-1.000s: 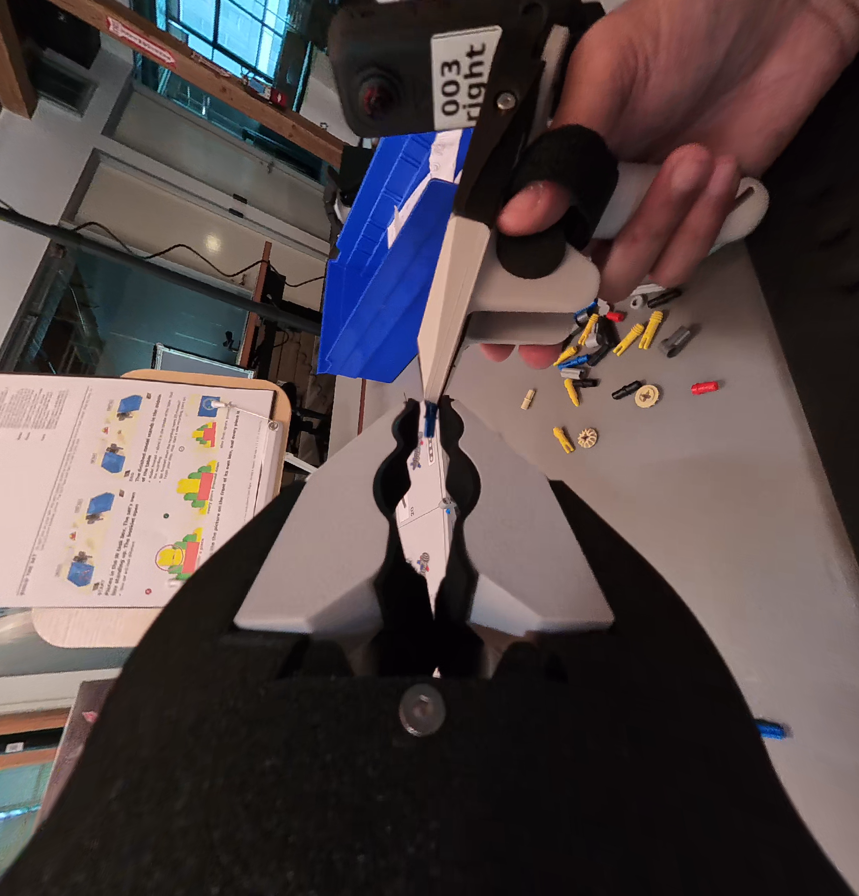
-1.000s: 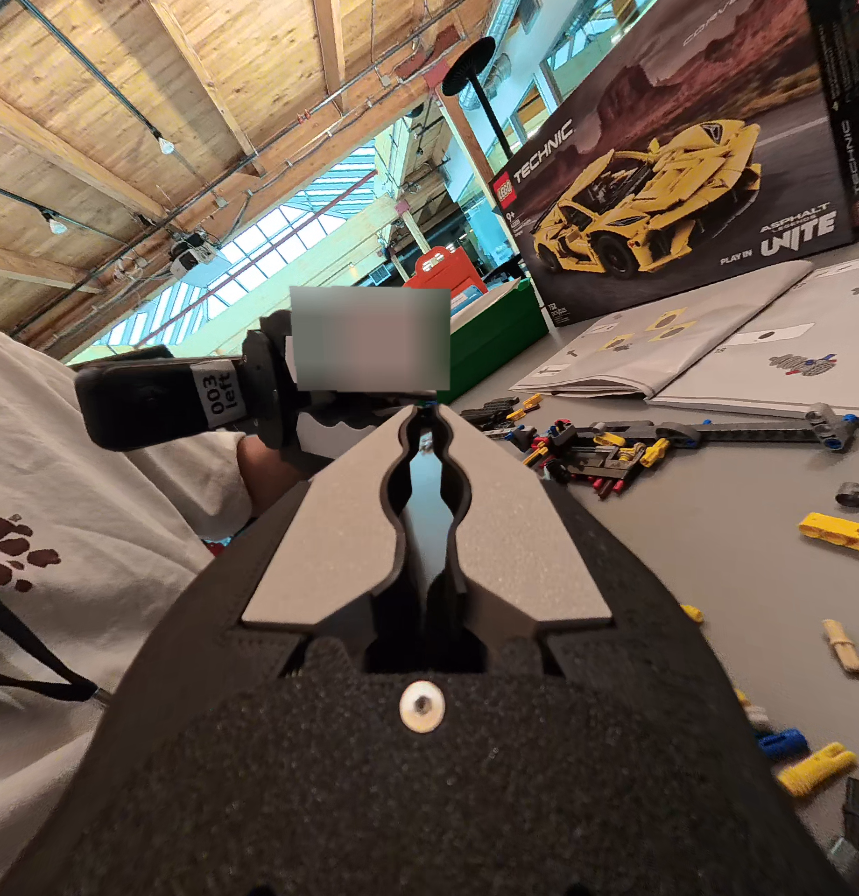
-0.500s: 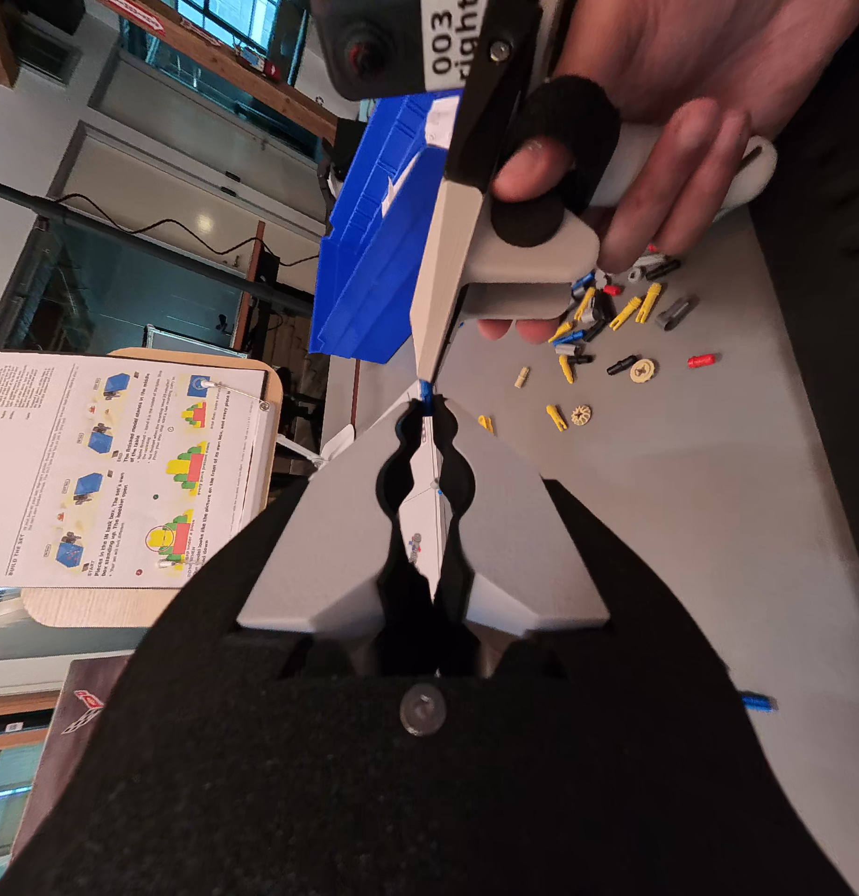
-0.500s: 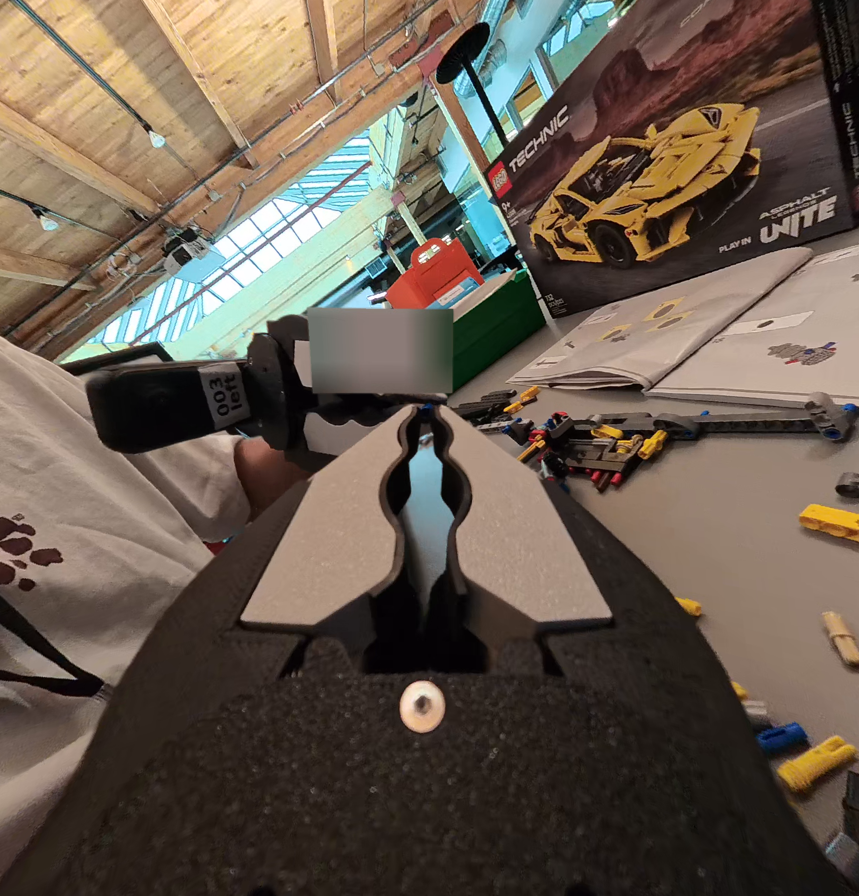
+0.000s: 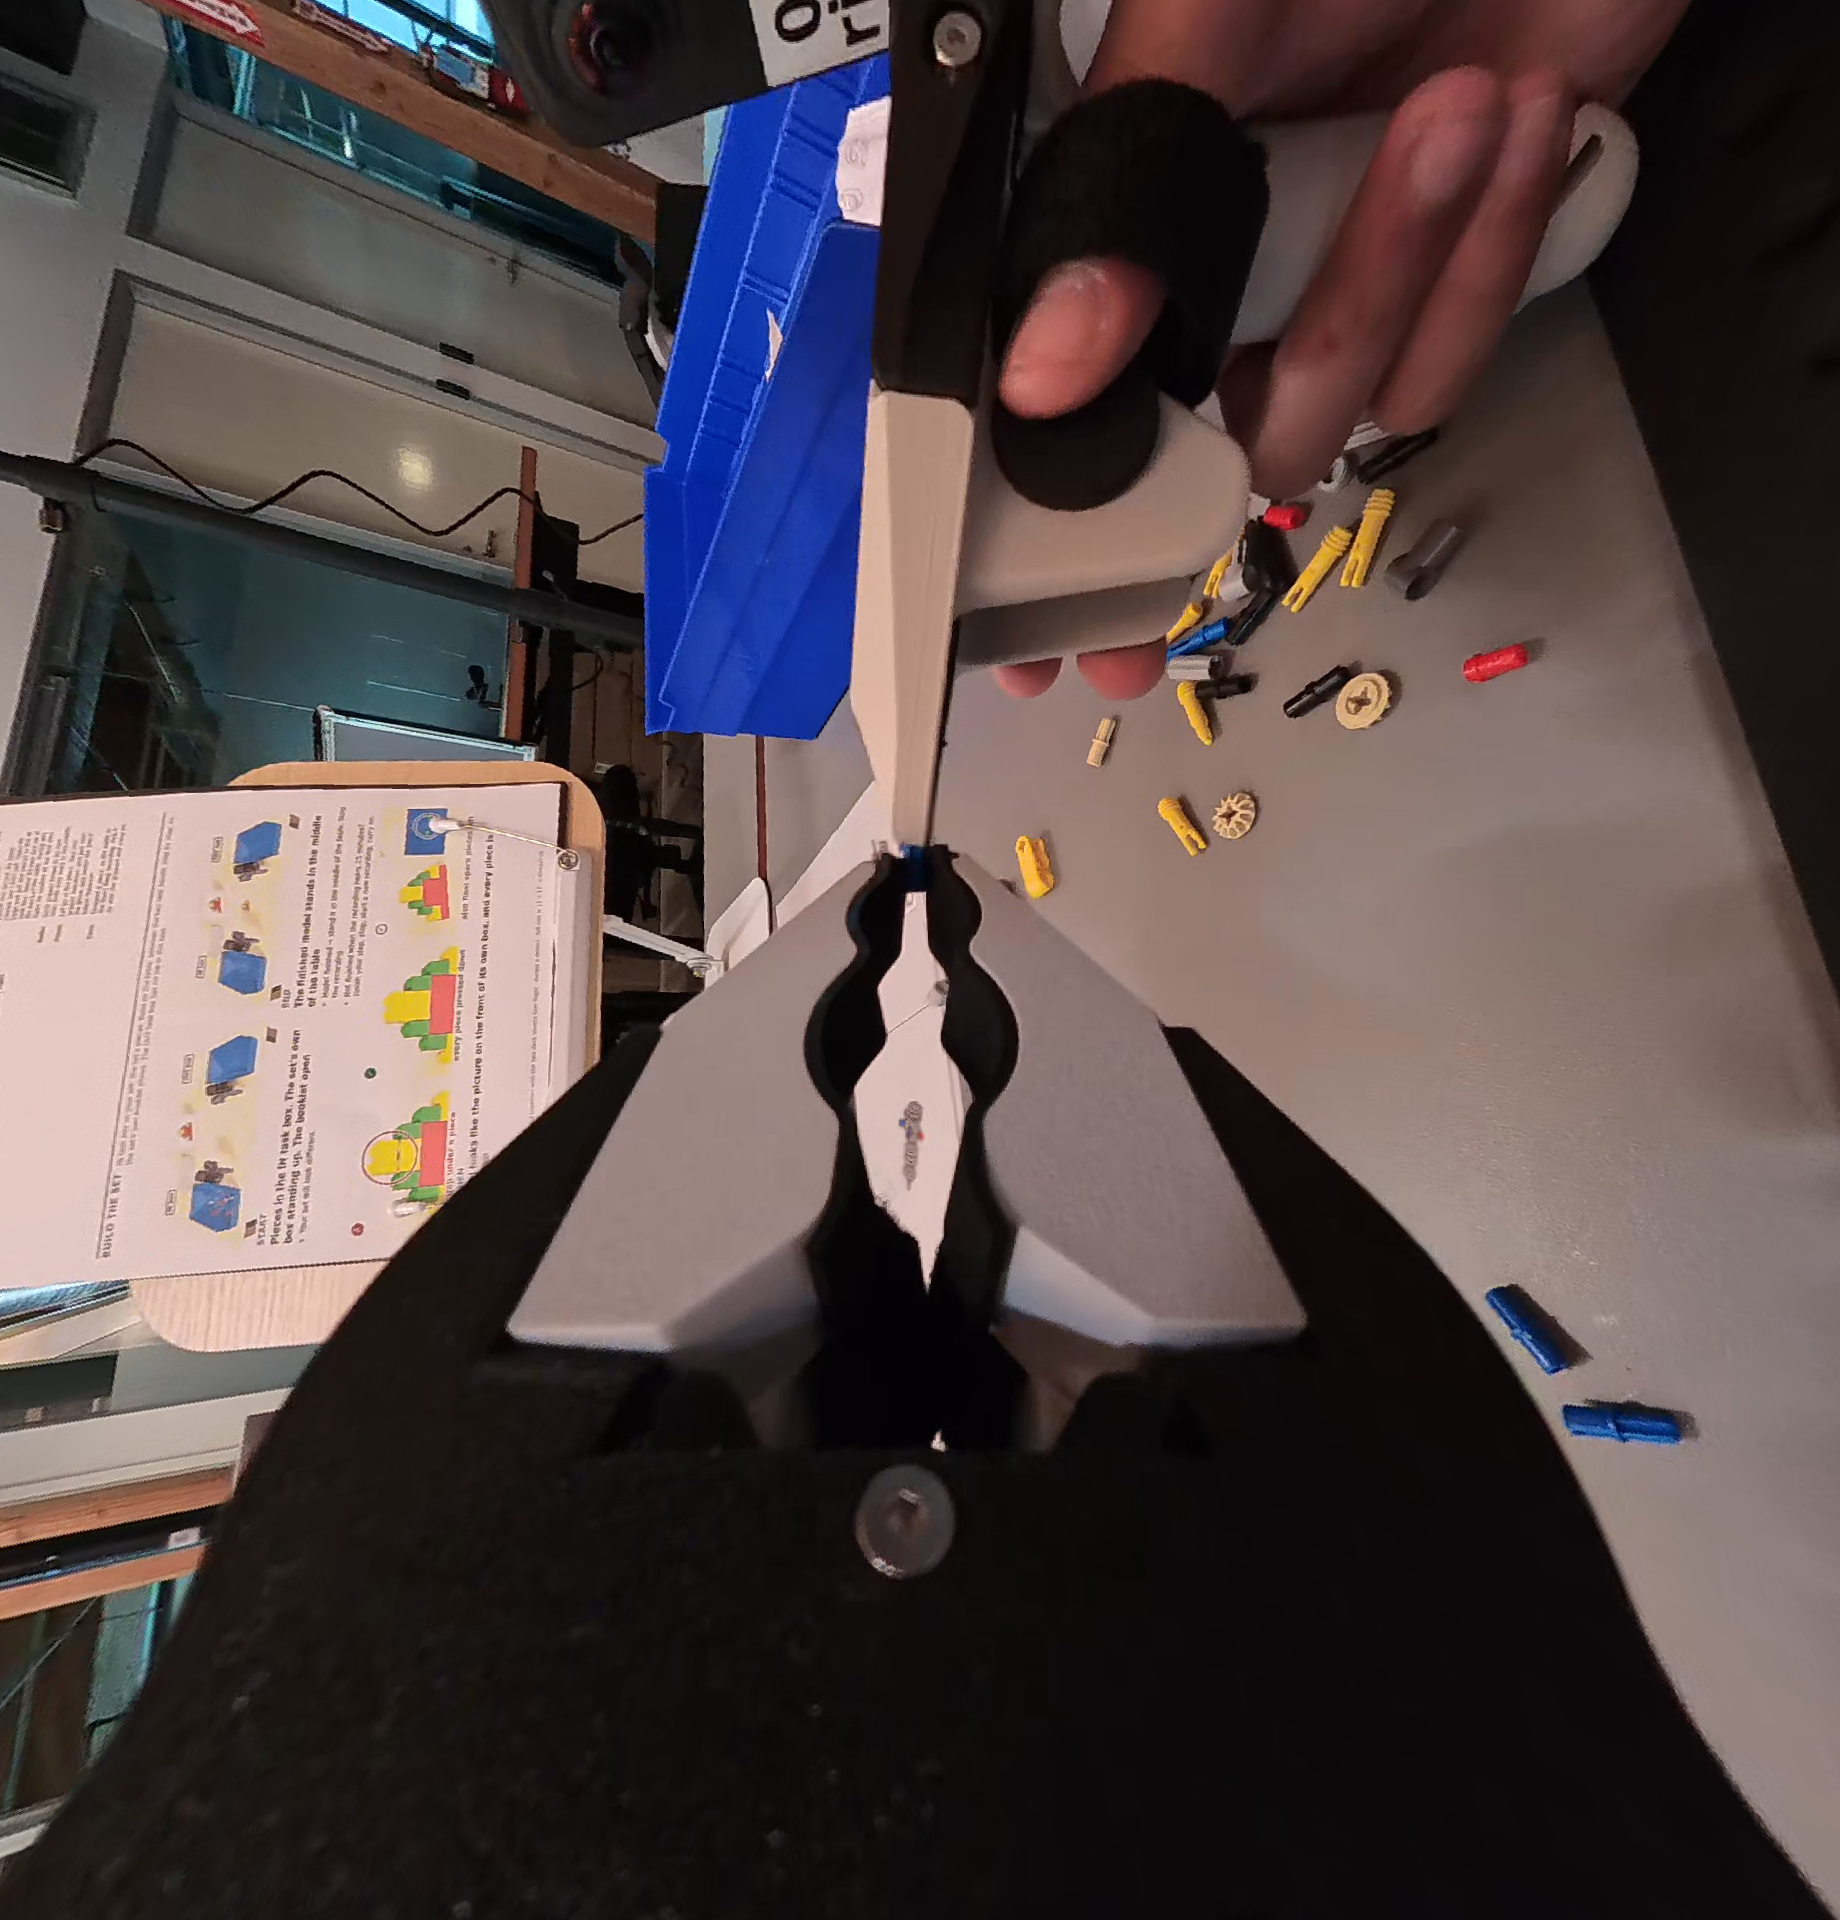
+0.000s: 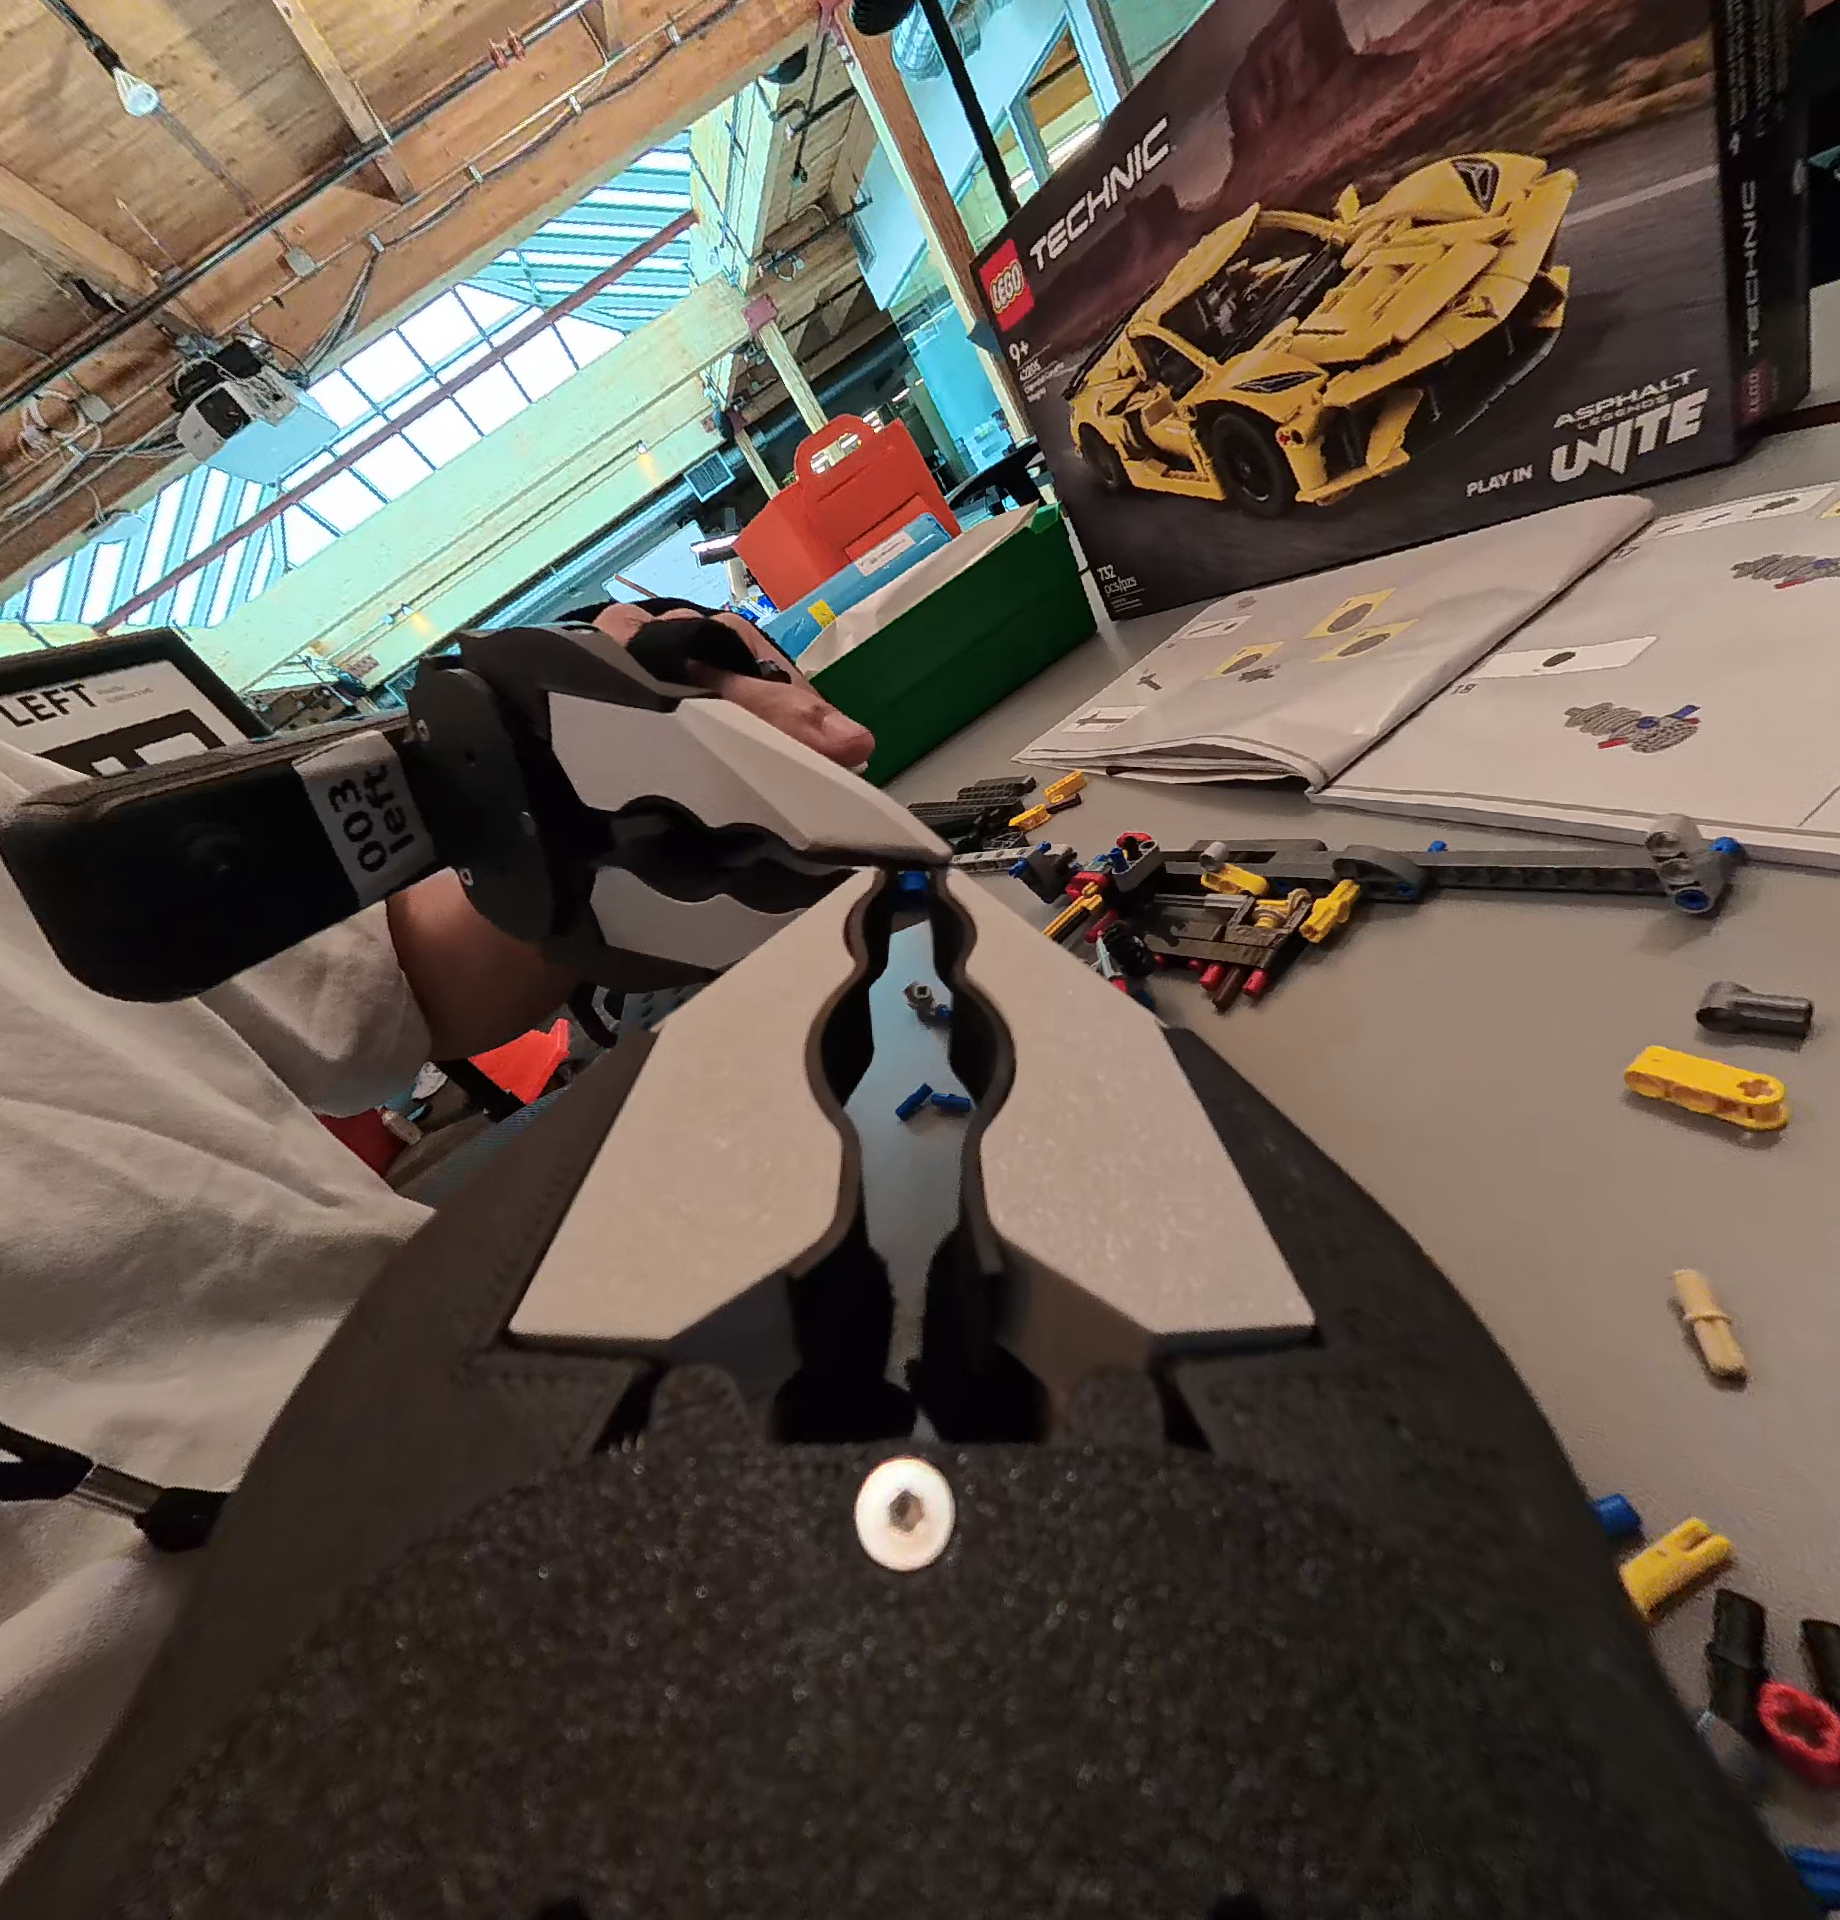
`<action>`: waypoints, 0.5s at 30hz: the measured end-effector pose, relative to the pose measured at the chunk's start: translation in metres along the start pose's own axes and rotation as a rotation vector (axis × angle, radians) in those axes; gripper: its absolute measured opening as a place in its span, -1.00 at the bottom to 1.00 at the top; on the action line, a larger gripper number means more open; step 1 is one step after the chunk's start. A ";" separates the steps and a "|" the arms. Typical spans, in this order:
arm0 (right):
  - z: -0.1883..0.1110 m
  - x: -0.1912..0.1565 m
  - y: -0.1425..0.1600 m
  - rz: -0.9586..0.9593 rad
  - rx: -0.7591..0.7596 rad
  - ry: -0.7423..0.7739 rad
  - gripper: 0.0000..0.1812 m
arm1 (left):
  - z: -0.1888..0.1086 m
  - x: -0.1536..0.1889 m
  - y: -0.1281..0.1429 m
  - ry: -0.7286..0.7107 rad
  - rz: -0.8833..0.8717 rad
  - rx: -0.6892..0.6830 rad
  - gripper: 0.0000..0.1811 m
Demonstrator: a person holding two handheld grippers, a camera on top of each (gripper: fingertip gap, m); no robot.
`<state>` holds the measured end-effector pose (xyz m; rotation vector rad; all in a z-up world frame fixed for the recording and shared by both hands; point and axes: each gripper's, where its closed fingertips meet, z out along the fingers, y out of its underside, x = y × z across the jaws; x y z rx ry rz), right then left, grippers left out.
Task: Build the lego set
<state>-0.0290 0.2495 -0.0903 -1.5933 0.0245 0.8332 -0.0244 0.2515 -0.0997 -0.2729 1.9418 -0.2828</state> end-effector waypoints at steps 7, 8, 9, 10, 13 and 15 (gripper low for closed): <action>0.000 0.000 0.002 -0.018 -0.014 0.008 -0.96 | 0.001 0.000 -0.001 -0.045 0.117 -0.028 -0.98; -0.001 0.000 0.001 -0.014 -0.012 0.000 -0.96 | 0.000 -0.001 -0.002 -0.053 0.132 -0.032 -0.98; -0.001 -0.001 0.001 -0.017 -0.008 -0.002 -0.96 | 0.000 -0.001 -0.003 -0.060 0.140 -0.035 -0.98; -0.001 -0.001 0.000 -0.026 -0.006 0.001 -0.96 | 0.000 -0.002 -0.003 -0.064 0.140 -0.036 -0.98; 0.002 0.003 0.003 -0.109 -0.023 0.060 -0.97 | 0.003 0.001 0.001 -0.051 0.103 -0.052 -0.98; 0.003 0.002 0.004 -0.129 -0.028 0.056 -0.97 | 0.001 0.002 0.003 -0.028 0.015 -0.043 -0.97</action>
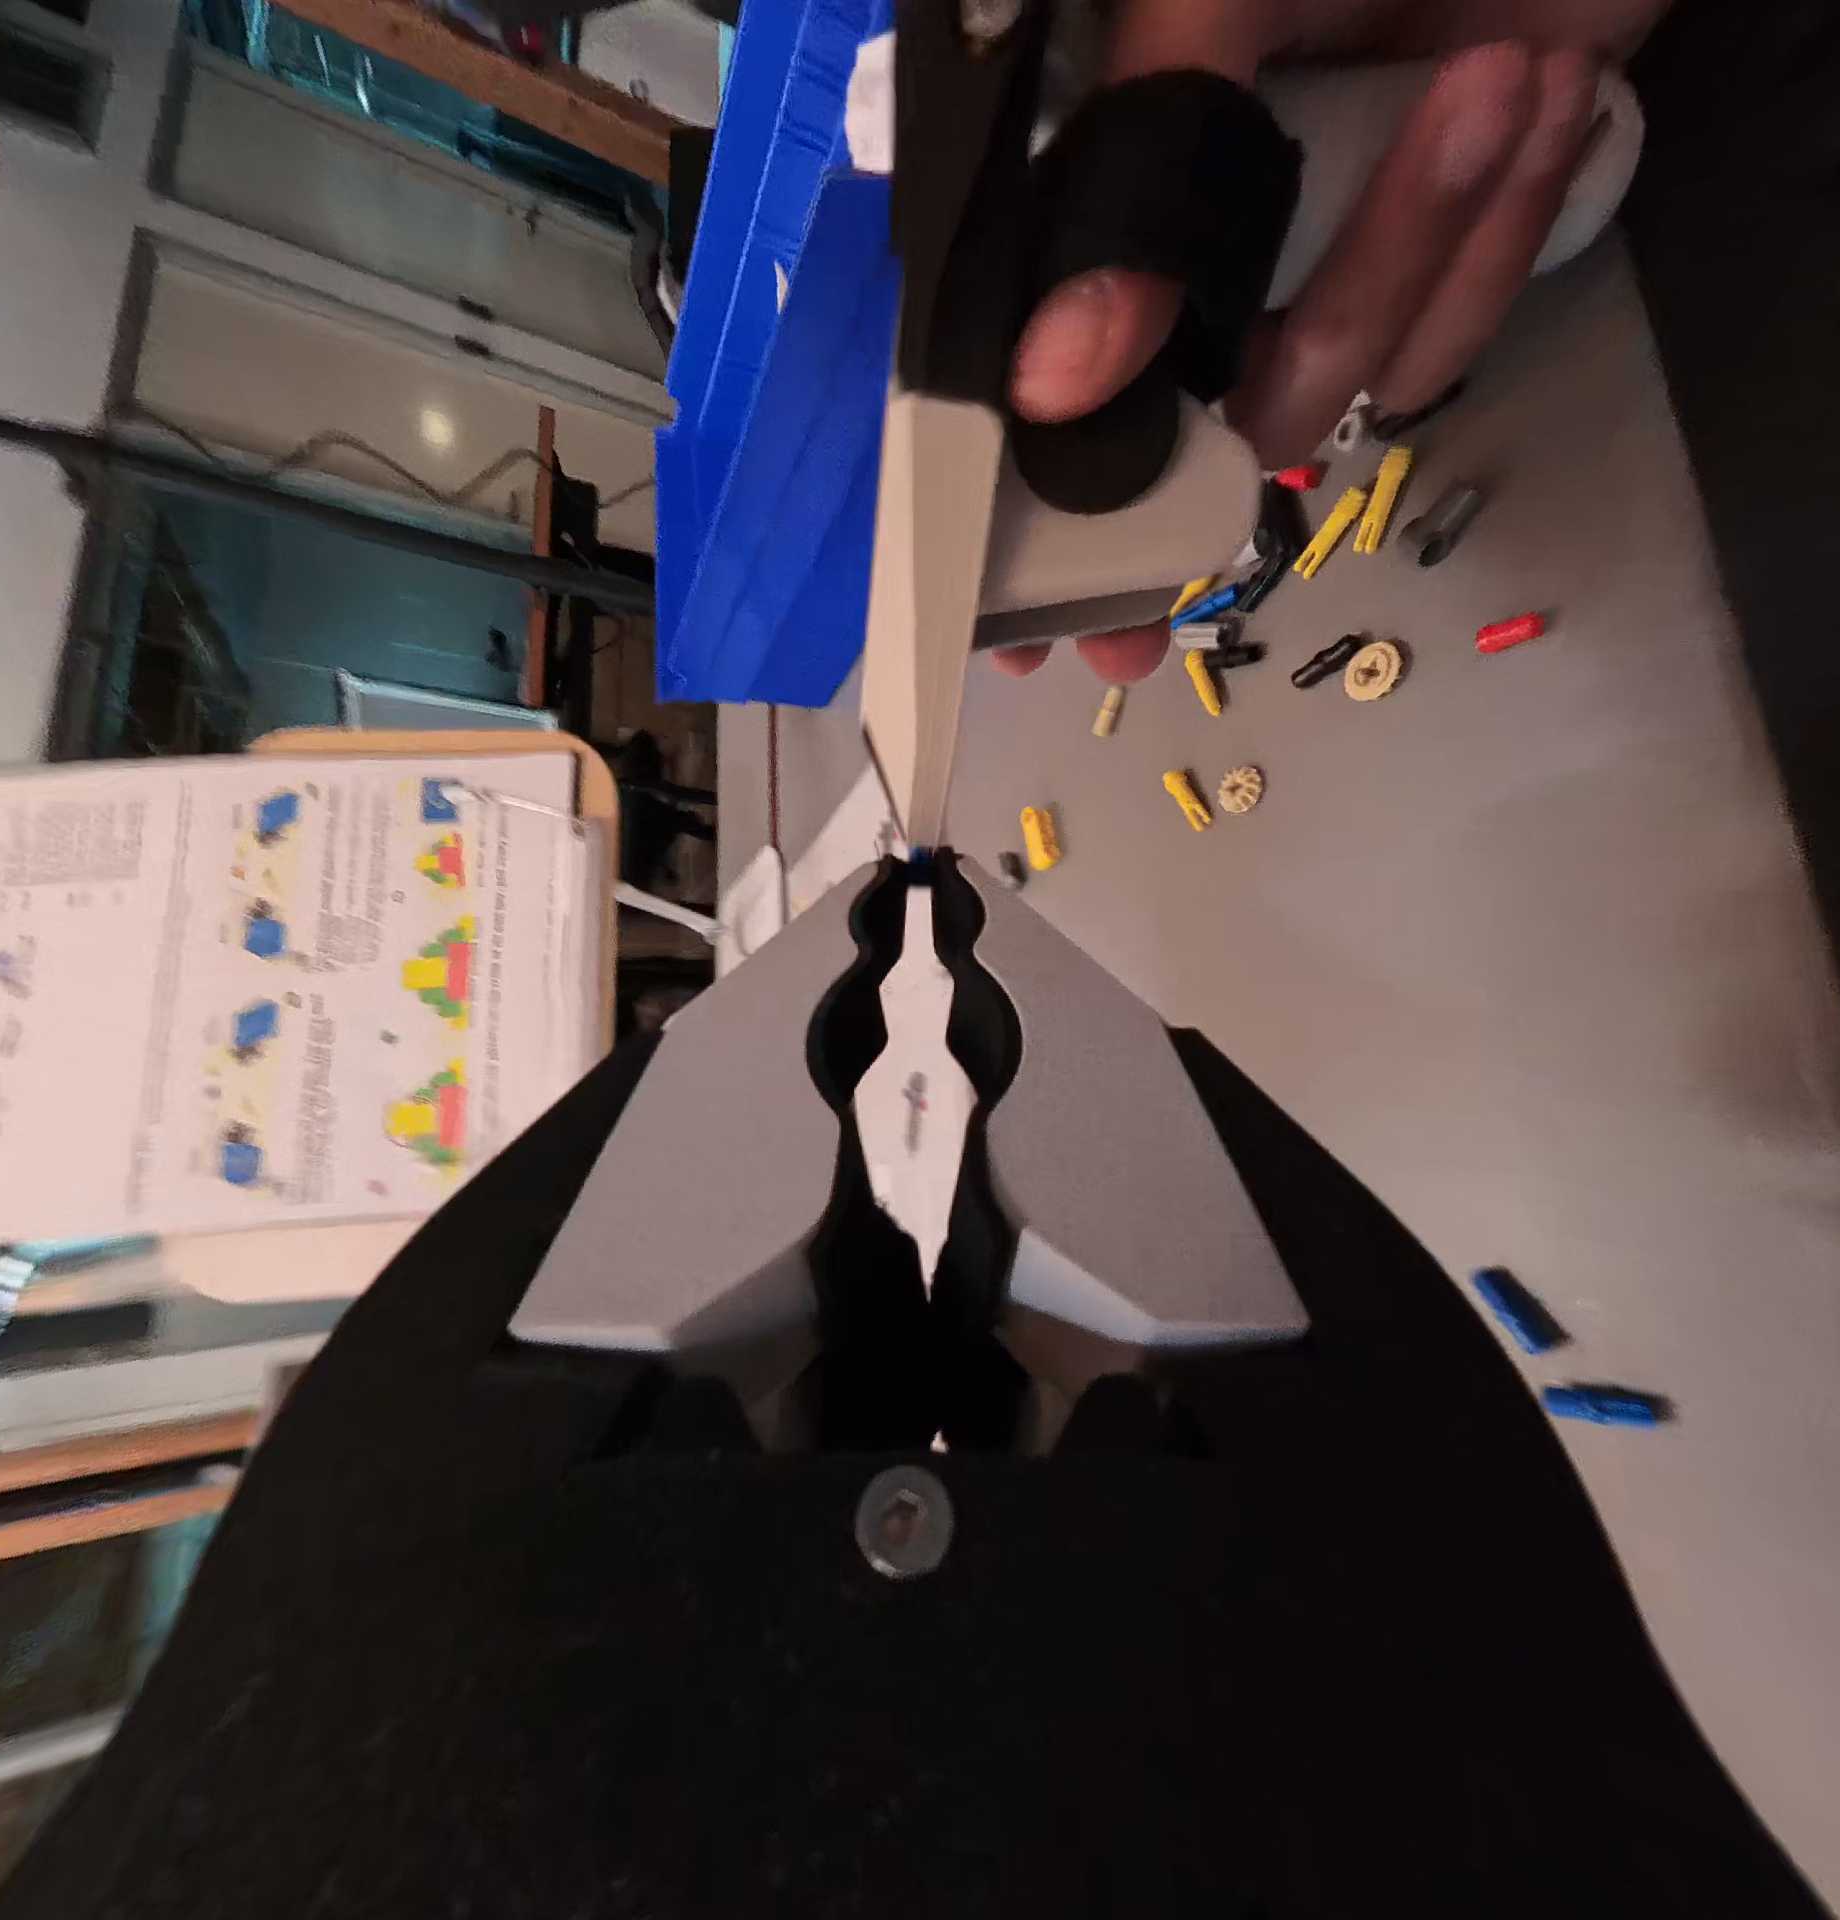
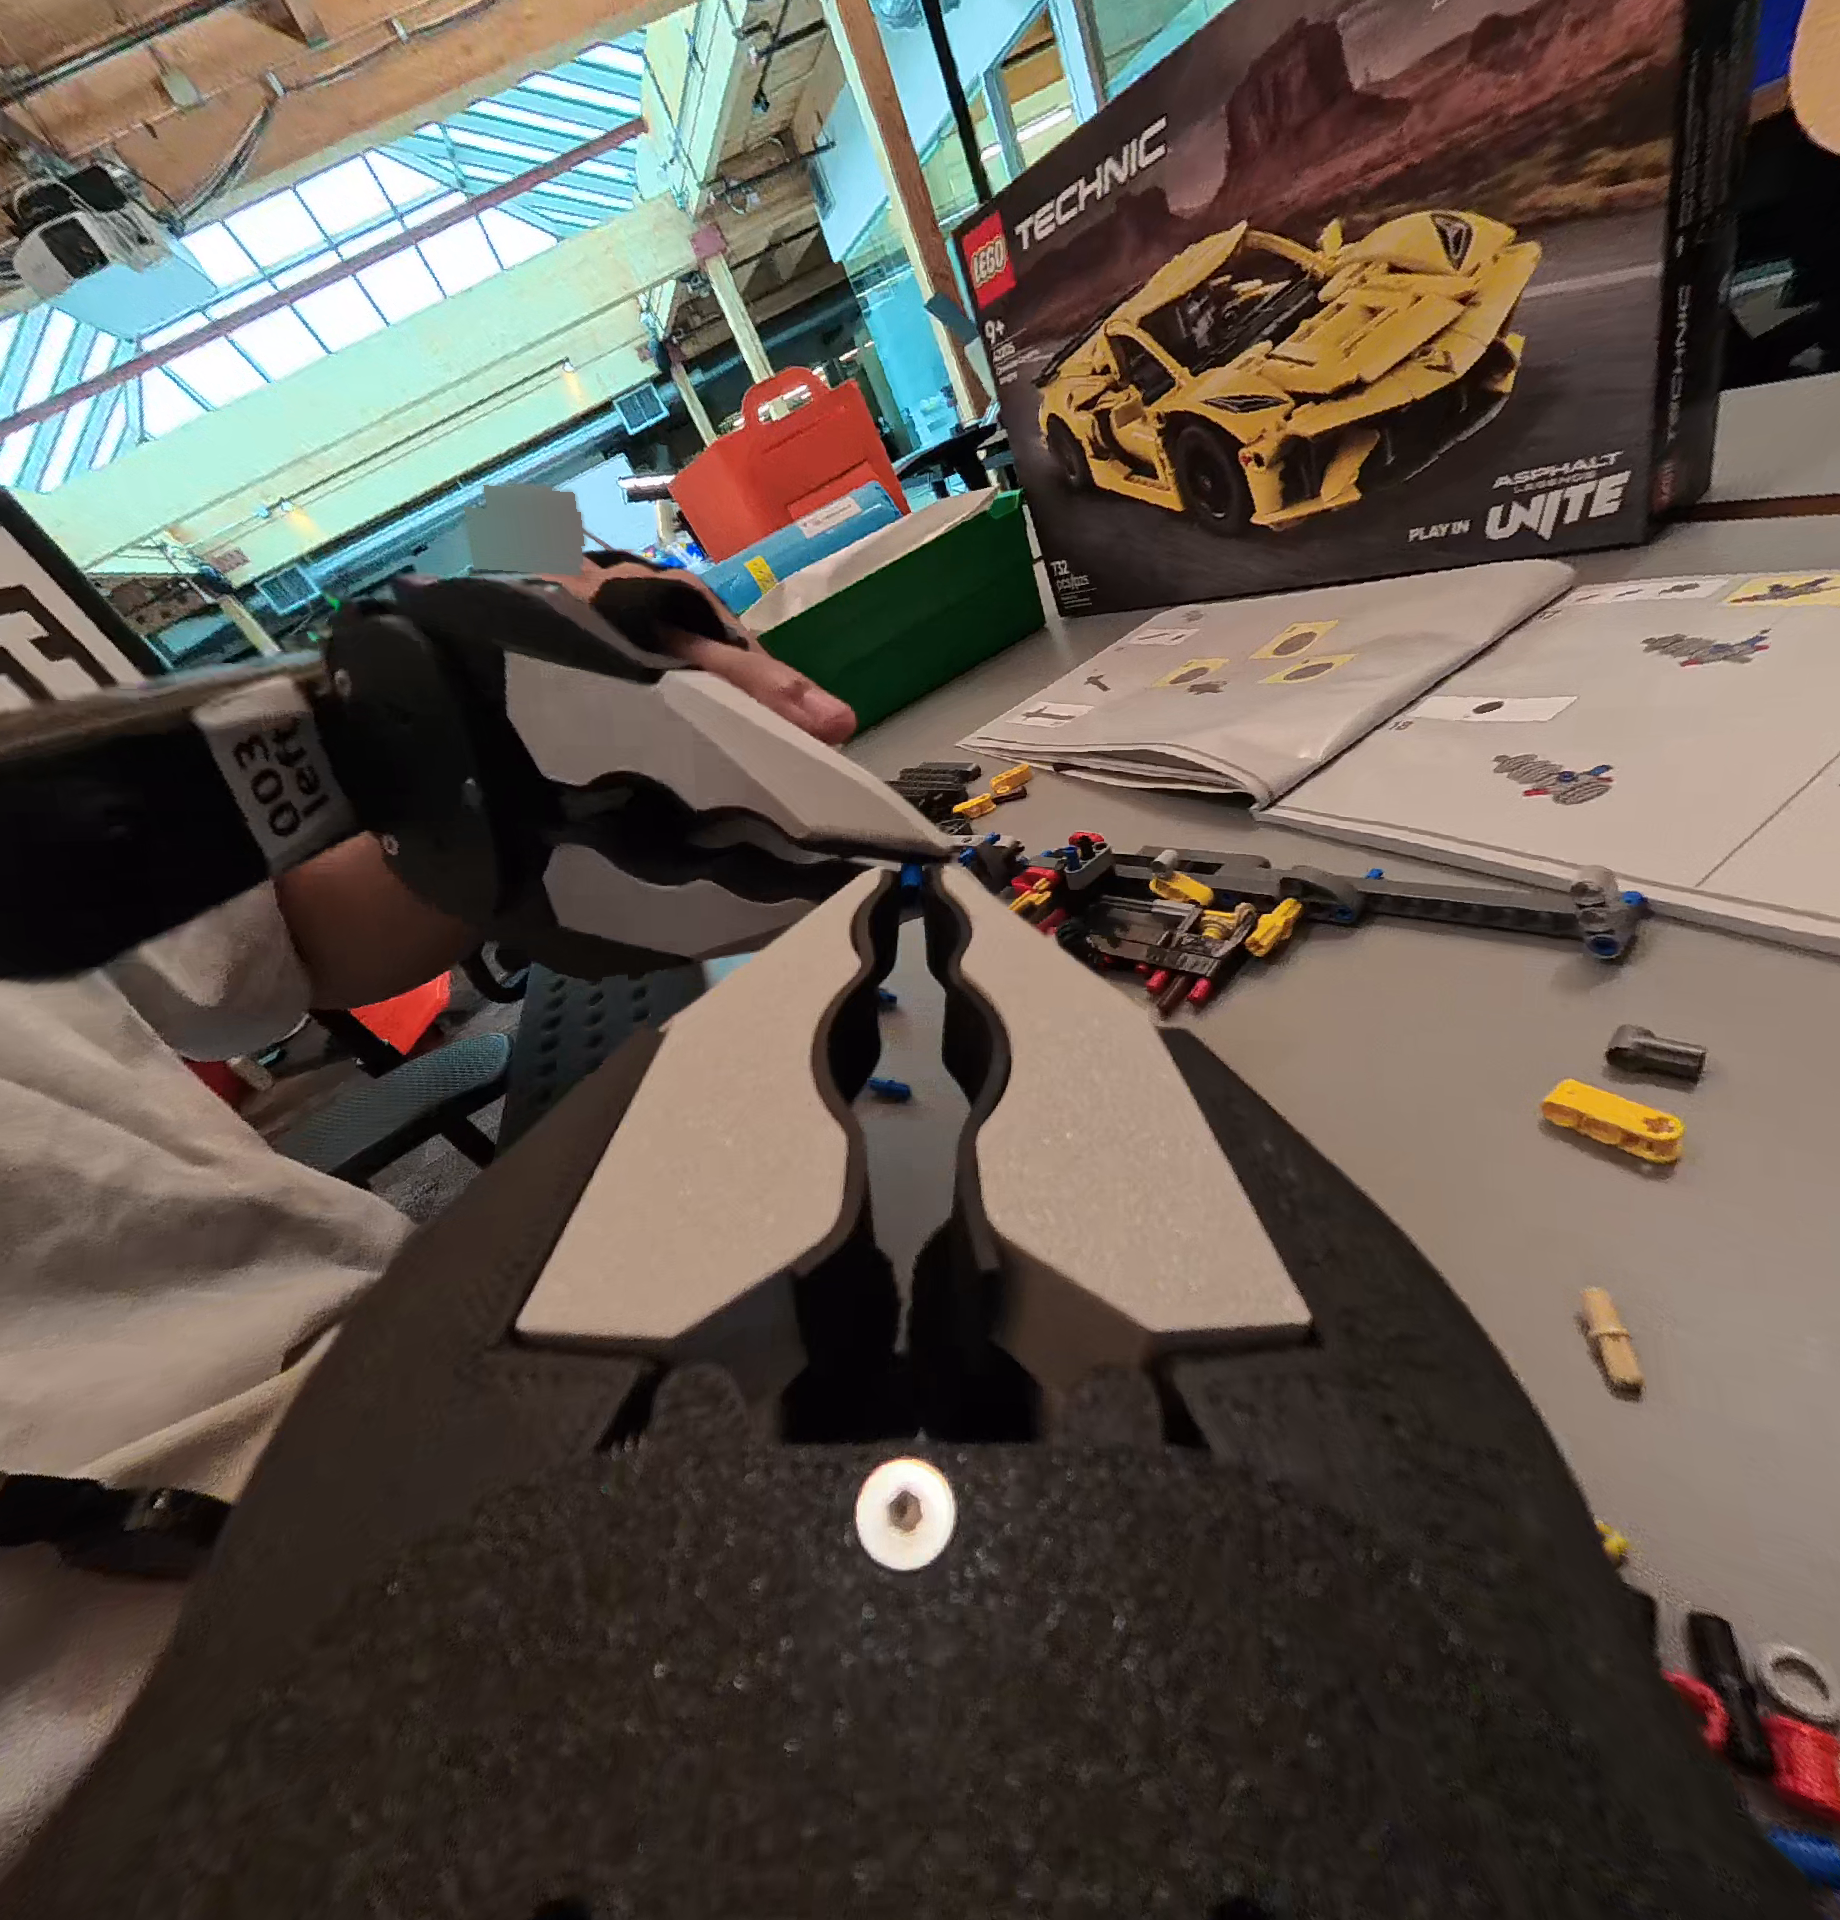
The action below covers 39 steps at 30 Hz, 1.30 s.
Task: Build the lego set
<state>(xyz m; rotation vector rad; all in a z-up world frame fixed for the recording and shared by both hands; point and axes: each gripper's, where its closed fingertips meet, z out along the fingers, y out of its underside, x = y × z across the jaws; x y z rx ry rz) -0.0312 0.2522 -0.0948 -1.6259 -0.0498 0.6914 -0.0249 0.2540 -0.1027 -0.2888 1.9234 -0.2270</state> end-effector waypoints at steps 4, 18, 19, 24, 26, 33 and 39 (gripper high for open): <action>-0.002 -0.007 -0.003 -0.059 0.021 -0.020 -0.97 | -0.029 -0.014 0.056 0.008 -0.319 -0.117 -0.97; 0.002 -0.011 0.002 -0.055 0.001 -0.053 -0.97 | -0.086 0.109 0.123 0.466 -0.917 -0.316 -0.64; 0.002 -0.011 0.002 -0.053 0.001 -0.055 -0.97 | -0.084 0.110 0.124 0.467 -0.932 -0.303 -0.67; 0.003 -0.011 0.003 -0.045 -0.006 -0.058 -0.96 | -0.081 0.114 0.123 0.486 -0.945 -0.240 -0.93; 0.004 -0.012 0.004 -0.056 -0.013 -0.060 -0.97 | -0.082 0.109 0.121 0.464 -0.914 -0.228 -0.93; 0.057 -0.037 0.035 -0.425 -0.199 -0.002 -0.96 | -0.061 0.061 0.088 0.144 -0.733 -0.103 -0.93; 0.078 -0.024 0.055 -0.615 -0.328 0.101 -0.96 | -0.053 0.060 0.077 -0.067 -0.569 -0.093 -0.93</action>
